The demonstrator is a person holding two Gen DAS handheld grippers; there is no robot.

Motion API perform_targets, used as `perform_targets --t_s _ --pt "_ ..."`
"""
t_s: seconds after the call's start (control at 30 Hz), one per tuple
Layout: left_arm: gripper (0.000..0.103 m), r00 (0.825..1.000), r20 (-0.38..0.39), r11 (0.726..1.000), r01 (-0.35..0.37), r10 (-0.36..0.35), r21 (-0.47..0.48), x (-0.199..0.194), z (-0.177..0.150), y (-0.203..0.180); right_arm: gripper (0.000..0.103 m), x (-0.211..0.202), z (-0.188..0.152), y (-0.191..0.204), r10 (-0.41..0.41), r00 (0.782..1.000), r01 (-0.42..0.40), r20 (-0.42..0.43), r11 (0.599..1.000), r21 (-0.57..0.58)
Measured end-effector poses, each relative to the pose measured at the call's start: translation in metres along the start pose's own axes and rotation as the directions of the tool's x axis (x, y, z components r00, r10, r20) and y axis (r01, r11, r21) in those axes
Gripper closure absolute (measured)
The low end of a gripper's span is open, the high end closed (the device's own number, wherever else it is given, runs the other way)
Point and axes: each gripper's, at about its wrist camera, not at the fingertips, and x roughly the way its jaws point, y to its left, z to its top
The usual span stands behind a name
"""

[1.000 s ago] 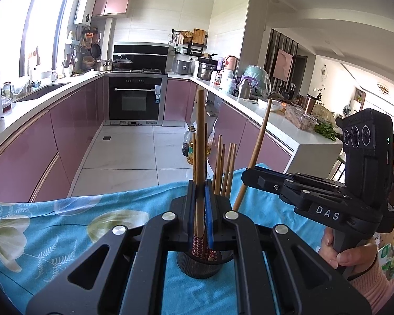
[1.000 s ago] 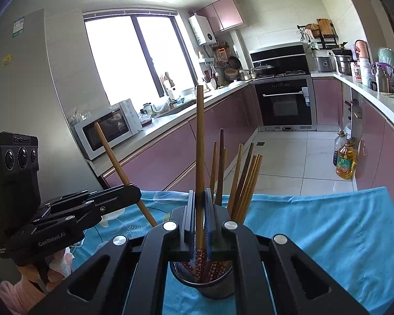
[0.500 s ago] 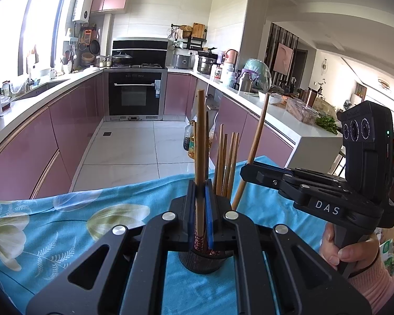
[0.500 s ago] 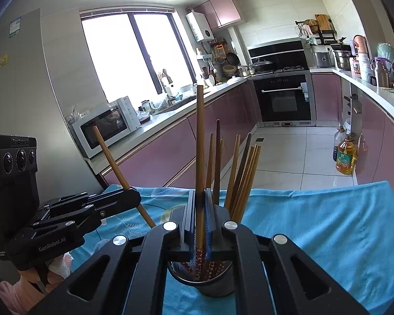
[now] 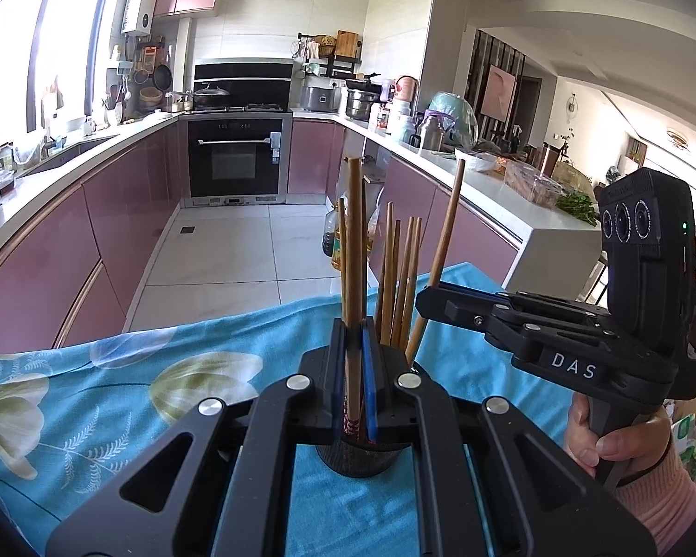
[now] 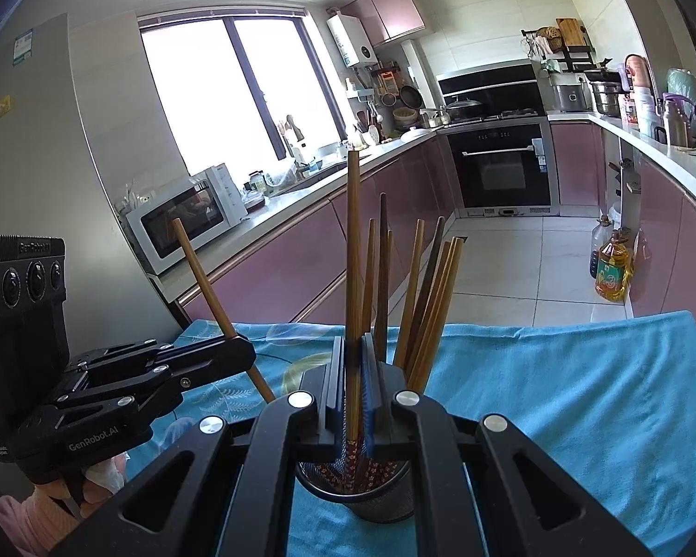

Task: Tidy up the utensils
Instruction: 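Lower both chopsticks into the mesh cup among the others, then open the left tool in the cup while the right tool releases, then withdraw both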

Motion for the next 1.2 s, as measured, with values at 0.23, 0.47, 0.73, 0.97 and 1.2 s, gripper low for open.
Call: perform_targets --t_s 0.23,0.47,0.73,0.97,1.2 --pt "0.095 1.0 -0.009 1.0 -0.002 0.002 0.002 0.002 -0.001 -0.002 0.097 0.001 -0.002 0.001 0.001 1.0 -0.001 -0.006 1.0 0.002" --pt "0.095 1.0 -0.014 1.0 -0.002 0.002 0.001 0.006 -0.002 0.0 0.097 0.003 -0.004 0.001 0.004 1.0 -0.004 -0.012 1.0 0.005" --pt "0.095 1.0 -0.025 1.0 0.002 -0.002 -0.001 0.011 -0.002 0.0 0.097 0.006 -0.005 0.002 0.002 1.0 -0.002 -0.021 1.0 0.003" --pt "0.095 0.999 -0.038 1.0 0.004 -0.004 -0.009 0.02 -0.003 0.001 0.097 0.009 -0.005 0.002 0.001 1.0 -0.001 -0.03 1.0 0.004" --pt "0.095 0.999 -0.045 1.0 0.003 -0.004 -0.017 0.027 -0.004 0.006 0.097 0.011 -0.005 0.001 0.002 0.999 -0.001 -0.037 1.0 0.005"
